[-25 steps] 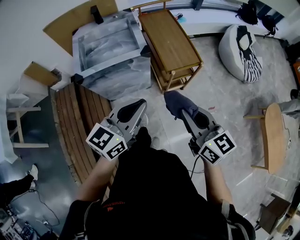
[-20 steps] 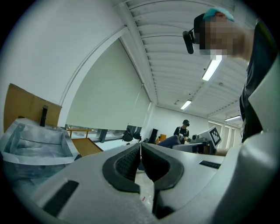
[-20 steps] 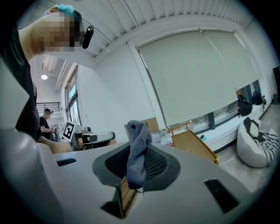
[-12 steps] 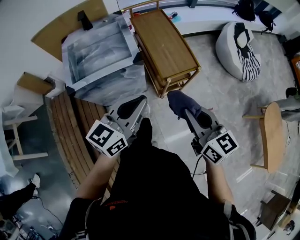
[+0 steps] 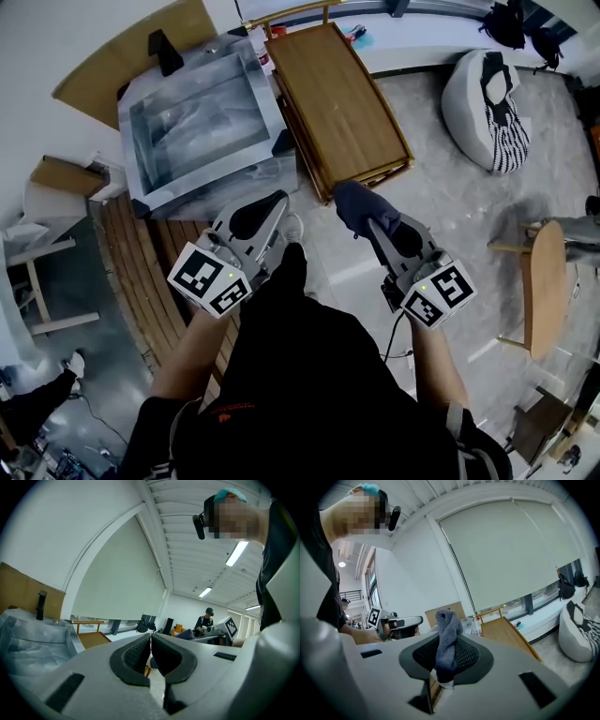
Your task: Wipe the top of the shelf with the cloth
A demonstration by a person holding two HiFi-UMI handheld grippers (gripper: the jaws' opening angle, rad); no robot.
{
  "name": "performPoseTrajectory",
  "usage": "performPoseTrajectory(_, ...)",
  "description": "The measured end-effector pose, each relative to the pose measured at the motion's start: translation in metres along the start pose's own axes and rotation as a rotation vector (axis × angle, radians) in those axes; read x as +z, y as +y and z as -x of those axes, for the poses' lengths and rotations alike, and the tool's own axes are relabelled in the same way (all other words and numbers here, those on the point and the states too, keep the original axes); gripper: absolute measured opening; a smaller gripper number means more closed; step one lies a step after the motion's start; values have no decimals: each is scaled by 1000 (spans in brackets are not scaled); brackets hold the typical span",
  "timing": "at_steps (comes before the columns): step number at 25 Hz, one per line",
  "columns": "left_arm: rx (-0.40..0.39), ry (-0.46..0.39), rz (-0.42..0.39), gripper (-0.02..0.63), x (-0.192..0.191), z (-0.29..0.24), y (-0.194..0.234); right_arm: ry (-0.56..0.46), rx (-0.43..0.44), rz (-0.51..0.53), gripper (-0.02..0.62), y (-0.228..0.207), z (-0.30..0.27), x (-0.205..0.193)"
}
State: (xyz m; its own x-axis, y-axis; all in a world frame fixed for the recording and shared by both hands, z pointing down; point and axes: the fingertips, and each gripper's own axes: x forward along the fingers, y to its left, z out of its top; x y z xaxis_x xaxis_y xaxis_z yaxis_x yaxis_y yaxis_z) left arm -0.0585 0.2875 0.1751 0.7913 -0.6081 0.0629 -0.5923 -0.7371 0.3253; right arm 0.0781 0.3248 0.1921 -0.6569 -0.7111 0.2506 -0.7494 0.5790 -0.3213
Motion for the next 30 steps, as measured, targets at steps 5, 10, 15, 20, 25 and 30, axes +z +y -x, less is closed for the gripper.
performPoseTrajectory(5,-1,22,3,23,6,-26,42,22,-8,-20,61,-27,-40,12)
performPoseTrajectory(10,-2,40,-12,23,16,-56,88,38,-20,-36,61,-58,-84,27)
performPoseTrajectory(15,-20,64,-64,23,26,-81,133,60,-34,-44,61,-90,-134,42)
performPoseTrajectory(20,-19,67,-57,23,33,-96,176,92,-41,-36,61,-115,-182,54)
performPoseTrajectory(25,-9,59,-54,23,39,-103,210,129,-40,-12,61,-127,-220,61)
performPoseTrajectory(30,4,53,-36,23,40,-103,229,145,-36,-1,61,-132,-244,64)
